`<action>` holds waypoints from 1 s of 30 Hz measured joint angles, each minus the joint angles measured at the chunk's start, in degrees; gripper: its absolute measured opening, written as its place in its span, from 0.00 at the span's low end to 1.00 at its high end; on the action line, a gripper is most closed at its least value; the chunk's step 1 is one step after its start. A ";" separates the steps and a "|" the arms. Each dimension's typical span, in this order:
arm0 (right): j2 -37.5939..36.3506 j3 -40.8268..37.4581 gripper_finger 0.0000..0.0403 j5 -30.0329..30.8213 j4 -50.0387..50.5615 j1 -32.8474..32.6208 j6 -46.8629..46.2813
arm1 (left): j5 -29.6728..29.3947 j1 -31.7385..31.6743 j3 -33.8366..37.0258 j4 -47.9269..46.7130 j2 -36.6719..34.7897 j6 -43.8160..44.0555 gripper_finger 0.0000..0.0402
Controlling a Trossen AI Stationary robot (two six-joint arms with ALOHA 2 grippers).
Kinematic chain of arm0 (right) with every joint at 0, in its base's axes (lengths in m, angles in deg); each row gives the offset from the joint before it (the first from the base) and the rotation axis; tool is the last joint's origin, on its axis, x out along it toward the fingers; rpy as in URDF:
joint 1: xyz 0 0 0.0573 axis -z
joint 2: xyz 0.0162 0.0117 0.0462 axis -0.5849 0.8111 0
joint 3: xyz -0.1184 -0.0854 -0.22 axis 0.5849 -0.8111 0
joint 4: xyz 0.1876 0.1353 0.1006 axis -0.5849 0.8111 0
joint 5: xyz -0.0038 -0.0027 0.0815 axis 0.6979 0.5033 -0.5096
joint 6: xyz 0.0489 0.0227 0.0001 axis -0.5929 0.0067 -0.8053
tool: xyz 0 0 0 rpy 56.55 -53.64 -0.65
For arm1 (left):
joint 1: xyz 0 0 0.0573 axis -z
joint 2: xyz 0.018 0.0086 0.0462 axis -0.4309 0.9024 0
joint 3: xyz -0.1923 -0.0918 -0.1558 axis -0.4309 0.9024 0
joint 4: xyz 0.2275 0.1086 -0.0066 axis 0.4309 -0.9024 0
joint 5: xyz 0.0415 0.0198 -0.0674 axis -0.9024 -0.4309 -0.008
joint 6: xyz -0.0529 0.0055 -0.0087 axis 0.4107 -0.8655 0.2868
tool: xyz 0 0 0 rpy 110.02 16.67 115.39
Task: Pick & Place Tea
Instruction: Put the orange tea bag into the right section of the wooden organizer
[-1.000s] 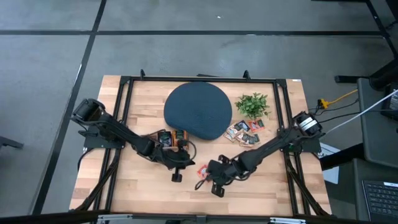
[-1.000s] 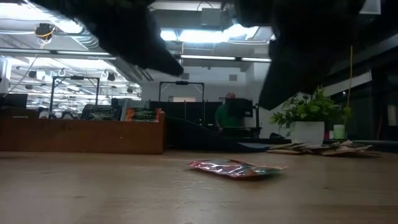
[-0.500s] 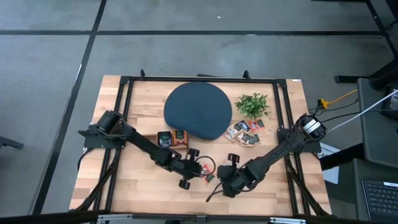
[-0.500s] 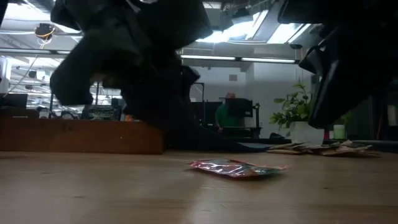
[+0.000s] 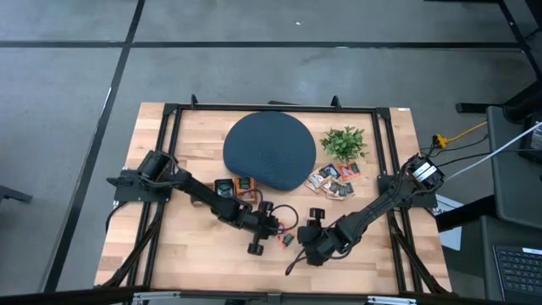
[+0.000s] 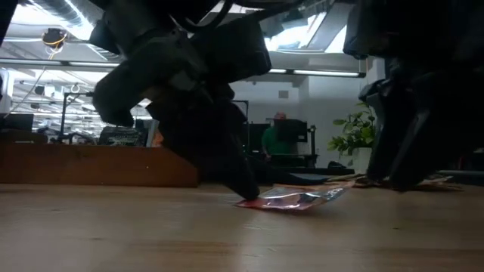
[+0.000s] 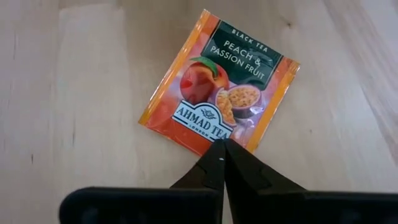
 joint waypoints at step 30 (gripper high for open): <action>0.04 -3.44 0.39 -13.34 -8.86 8.52 -22.24 | -1.20 -0.85 0.17 1.10 0.24 11.28 0.00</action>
